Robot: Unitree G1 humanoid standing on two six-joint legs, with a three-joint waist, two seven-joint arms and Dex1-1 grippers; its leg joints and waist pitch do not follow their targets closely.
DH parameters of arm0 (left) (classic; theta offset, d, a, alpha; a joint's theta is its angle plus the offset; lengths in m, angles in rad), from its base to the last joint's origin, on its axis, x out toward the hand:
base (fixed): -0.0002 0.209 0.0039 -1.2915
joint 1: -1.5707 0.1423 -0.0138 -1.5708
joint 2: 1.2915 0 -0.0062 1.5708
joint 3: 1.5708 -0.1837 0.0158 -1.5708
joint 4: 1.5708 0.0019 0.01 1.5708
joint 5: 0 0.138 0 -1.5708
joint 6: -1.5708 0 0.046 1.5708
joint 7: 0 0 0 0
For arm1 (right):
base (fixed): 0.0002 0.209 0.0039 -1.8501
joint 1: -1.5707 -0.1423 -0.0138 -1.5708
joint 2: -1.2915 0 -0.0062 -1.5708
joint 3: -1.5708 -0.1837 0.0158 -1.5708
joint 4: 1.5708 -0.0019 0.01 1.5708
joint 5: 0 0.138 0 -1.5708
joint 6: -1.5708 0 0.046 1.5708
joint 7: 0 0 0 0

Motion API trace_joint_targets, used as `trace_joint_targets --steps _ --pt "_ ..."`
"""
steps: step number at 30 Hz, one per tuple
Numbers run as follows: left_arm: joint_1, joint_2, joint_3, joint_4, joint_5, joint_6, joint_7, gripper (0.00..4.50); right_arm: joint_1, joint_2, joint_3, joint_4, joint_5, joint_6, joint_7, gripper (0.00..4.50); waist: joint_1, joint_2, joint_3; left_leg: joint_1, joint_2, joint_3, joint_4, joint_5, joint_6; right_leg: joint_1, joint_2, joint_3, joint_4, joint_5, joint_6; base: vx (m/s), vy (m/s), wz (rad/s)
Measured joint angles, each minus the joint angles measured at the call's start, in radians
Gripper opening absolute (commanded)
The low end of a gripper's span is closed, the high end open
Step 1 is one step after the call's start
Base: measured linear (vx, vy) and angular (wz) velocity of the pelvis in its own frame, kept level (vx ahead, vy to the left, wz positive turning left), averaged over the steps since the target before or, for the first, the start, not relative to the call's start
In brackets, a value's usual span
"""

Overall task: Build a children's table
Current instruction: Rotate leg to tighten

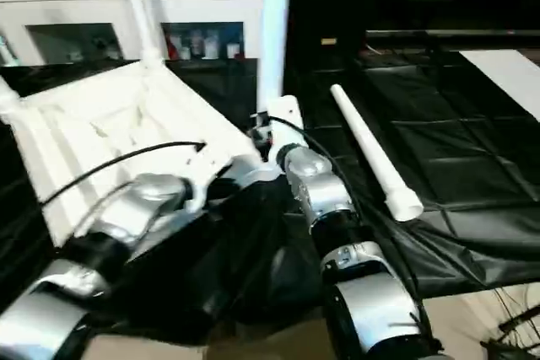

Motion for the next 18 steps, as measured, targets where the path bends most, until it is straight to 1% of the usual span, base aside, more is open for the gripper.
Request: trace_joint_targets --steps 4,6,7,8,12,18 --pt "0.048 0.091 -0.006 -0.075 -0.02 -0.035 -0.114 0.0 0.027 -0.055 0.039 -0.068 0.023 0.034 0.196 1.85 0.0 -0.004 -0.002 -0.001 0.003 0.002 0.0 0.0 -0.001 -0.001 0.002 0.0 0.0 -0.002 -0.006 0.061 0.0 -0.01" --pt "0.077 0.14 -0.005 -0.116 -0.038 -0.044 -0.172 0.0 0.046 -0.077 0.07 -0.106 0.034 0.044 0.282 1.85 -0.002 -0.007 -0.004 -0.002 0.004 0.004 0.0 -0.001 -0.001 -0.003 0.002 0.0 0.0 -0.004 -0.009 0.054 0.005 -0.02" --pt "0.1 0.179 -0.005 -0.156 -0.052 -0.043 -0.22 0.0 0.062 -0.095 0.098 -0.139 0.039 0.044 0.35 1.85 -0.004 -0.011 -0.007 -0.003 0.004 0.005 0.001 -0.003 0.001 -0.004 0.002 0.0 0.0 -0.006 -0.009 0.0 0.0 0.0" --pt "0.112 0.197 -0.005 -0.171 -0.059 -0.042 -0.245 0.0 0.071 -0.103 0.109 -0.154 0.042 0.045 0.387 1.85 -0.005 -0.013 -0.008 -0.003 0.004 0.006 0.001 -0.004 0.001 -0.004 0.002 0.001 0.0 -0.007 -0.011 0.0 0.0 0.0" --pt "0.119 0.21 -0.005 -0.183 -0.065 -0.033 -0.265 0.0 0.082 -0.111 0.116 -0.17 0.043 0.047 0.422 1.85 -0.003 -0.015 -0.009 -0.001 0.004 0.007 0.008 -0.008 0.004 -0.003 0.002 0.002 0.0 -0.007 -0.012 0.0 0.0 0.0" --pt "0.119 0.205 -0.008 -0.184 -0.064 -0.016 -0.265 0.0 0.112 -0.12 0.127 -0.209 0.036 0.055 0.423 1.85 0.0 -0.017 -0.01 0.003 0.004 0.009 0.008 -0.011 -0.001 0.002 0.002 0.004 0.0 -0.007 -0.012 0.0 0.0 0.0"
